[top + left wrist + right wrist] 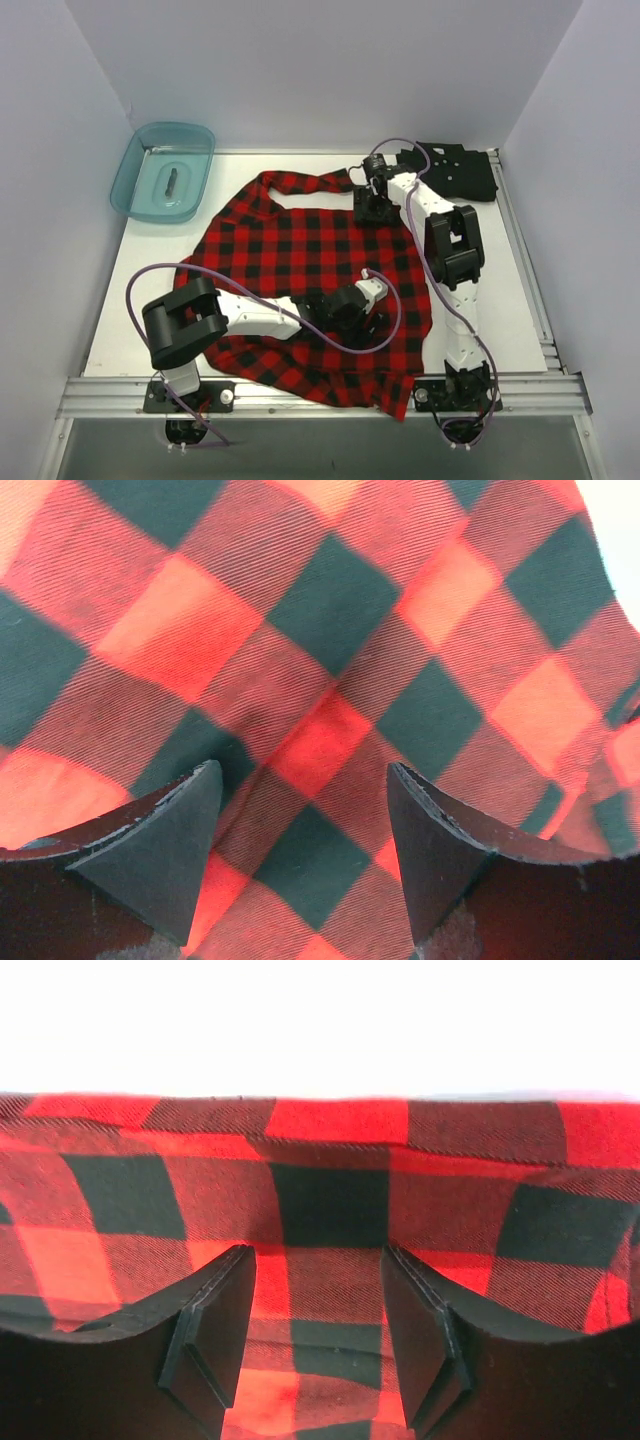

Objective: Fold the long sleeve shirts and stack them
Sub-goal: Flatten the shirt out

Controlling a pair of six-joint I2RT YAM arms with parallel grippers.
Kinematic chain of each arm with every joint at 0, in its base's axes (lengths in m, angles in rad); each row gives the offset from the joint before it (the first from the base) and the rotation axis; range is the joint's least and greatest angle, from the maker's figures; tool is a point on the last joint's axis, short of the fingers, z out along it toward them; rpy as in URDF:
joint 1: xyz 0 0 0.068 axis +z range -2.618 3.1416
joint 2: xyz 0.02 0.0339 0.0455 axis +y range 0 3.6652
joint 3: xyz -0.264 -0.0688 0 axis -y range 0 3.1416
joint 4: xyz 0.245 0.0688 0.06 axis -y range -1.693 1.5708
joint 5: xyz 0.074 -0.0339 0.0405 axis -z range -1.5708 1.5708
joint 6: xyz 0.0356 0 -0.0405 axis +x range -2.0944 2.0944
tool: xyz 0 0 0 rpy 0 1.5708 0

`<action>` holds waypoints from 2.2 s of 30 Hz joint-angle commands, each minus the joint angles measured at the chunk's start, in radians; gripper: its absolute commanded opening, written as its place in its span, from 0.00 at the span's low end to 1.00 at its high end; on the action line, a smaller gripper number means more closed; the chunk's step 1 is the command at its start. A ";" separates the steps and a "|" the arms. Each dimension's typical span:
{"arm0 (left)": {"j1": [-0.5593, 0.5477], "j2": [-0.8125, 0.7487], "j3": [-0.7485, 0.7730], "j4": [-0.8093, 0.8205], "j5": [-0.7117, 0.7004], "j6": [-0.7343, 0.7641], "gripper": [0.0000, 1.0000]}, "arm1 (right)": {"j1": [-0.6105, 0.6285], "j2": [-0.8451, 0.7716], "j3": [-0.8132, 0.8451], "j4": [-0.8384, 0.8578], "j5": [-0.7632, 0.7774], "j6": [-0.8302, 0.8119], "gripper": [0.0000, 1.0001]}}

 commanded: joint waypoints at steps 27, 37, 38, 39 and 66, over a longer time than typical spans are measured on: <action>0.231 -0.380 0.052 -0.340 -0.092 -0.228 0.82 | -0.090 -0.500 -0.194 -0.185 0.043 0.037 0.71; 0.628 -0.578 -0.262 -0.419 -0.080 -0.347 0.75 | -0.037 -0.964 -0.929 -0.071 0.010 0.196 0.57; 0.688 -0.575 -0.274 -0.411 -0.074 -0.345 0.75 | -0.034 -0.976 -0.955 -0.053 0.017 0.205 0.55; 0.714 -0.560 -0.297 -0.391 -0.064 -0.344 0.75 | -0.034 -0.985 -0.995 -0.029 0.011 0.212 0.54; 0.960 -0.499 -0.030 -0.463 -0.022 -0.327 0.84 | -0.100 -0.735 -0.715 0.042 0.120 0.116 0.61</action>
